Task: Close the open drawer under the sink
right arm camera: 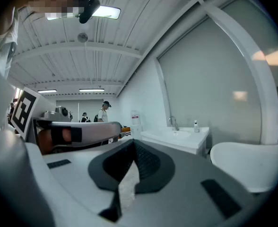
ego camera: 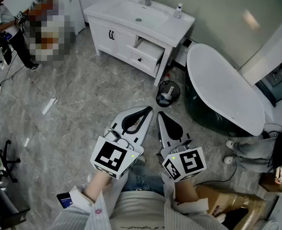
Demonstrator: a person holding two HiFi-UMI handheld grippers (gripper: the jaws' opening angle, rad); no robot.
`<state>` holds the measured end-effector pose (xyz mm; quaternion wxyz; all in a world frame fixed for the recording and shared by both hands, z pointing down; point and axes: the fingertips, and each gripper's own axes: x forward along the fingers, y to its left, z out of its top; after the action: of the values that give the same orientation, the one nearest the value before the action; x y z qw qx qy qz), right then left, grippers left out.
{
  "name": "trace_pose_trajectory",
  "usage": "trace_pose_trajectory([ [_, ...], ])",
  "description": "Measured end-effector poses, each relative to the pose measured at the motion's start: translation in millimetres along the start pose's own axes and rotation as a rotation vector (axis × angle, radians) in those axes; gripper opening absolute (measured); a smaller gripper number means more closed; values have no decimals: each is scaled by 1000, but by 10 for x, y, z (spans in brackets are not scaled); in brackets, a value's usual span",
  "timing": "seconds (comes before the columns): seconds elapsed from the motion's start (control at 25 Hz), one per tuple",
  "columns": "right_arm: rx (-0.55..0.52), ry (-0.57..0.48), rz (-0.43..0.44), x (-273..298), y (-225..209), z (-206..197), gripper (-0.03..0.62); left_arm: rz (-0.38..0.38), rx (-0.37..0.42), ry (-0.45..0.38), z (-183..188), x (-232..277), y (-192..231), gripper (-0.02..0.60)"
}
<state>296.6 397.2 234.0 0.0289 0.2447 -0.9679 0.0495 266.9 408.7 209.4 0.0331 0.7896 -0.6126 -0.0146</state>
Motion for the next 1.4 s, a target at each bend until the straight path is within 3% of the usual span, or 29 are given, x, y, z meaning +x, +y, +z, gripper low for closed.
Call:
trace_pose_trajectory([
  [0.32,-10,-4,14,-51,-58,-34,9,22,0,-8,-36,4,-67,15],
  [0.68,-4,14,41,191,22,-85,9,75,-25,11,-107,-71,250,15],
  [0.92,-3,28,61,238,-39,-116,9,85,-31,10,-132,11,241,15],
  [1.4,1,39,54,1255,-406,-50,9,67,16,14,-55,665,1121,15],
])
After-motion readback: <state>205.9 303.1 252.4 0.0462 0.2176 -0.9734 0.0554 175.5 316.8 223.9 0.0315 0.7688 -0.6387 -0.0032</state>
